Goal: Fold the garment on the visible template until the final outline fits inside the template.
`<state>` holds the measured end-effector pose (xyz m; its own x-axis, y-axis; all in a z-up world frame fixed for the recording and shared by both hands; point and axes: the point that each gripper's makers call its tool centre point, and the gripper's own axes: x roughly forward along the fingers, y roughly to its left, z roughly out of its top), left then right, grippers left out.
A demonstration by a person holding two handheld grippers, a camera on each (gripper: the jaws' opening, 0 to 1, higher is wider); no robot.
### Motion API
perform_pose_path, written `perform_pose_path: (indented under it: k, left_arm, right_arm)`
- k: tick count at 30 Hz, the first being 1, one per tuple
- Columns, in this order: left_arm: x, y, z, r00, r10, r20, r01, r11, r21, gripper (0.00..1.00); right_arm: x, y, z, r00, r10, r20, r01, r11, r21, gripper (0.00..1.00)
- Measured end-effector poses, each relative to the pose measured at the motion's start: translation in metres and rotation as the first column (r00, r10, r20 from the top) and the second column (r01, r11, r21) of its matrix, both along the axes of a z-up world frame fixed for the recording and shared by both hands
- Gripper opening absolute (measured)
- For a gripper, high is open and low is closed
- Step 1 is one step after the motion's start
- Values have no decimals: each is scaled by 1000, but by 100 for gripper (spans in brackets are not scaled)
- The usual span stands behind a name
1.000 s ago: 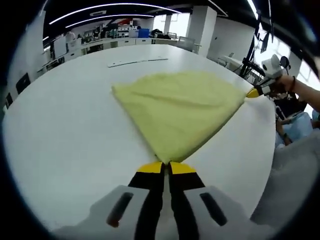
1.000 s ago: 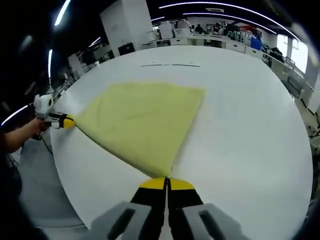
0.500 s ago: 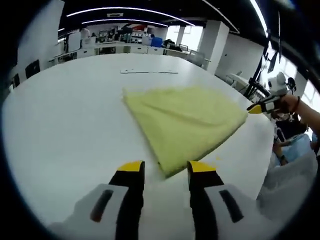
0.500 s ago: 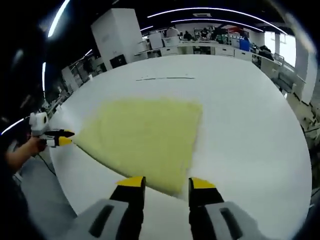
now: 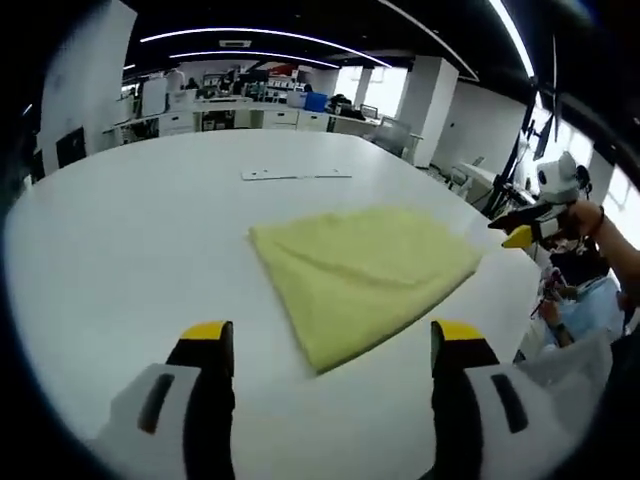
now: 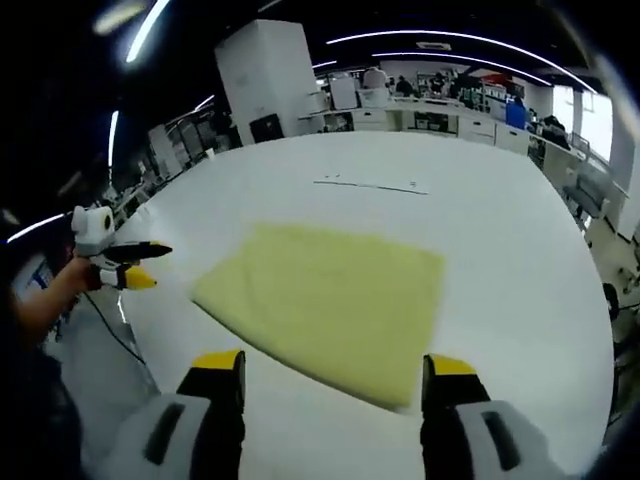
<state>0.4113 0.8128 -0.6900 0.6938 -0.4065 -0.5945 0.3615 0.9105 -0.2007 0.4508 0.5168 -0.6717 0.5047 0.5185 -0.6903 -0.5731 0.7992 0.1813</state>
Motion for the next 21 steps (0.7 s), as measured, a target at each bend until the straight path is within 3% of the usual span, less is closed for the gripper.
perform_pose_path:
  k: [3,10,13,21]
  left_arm:
    - [-4,1,2,1000,-5,7,5,999,45,82]
    - [-11,-1,18,999,32,30,-32,999,-14,91]
    - [-15,0,21,999,40,33,-40,999,-3,94]
    - [-25,2,22,998,49,28,-50,998,39,99]
  right_arm:
    - [-5,6,8,1000,7,19,-7,1000,13,79]
    - [-15,12,18,999,8,37,-9,1000,28,92]
    - [-20,15,19,999,7,41,-8,1000,29,94]
    - [-33,10,18,998,24,66,-20,998,-67,99]
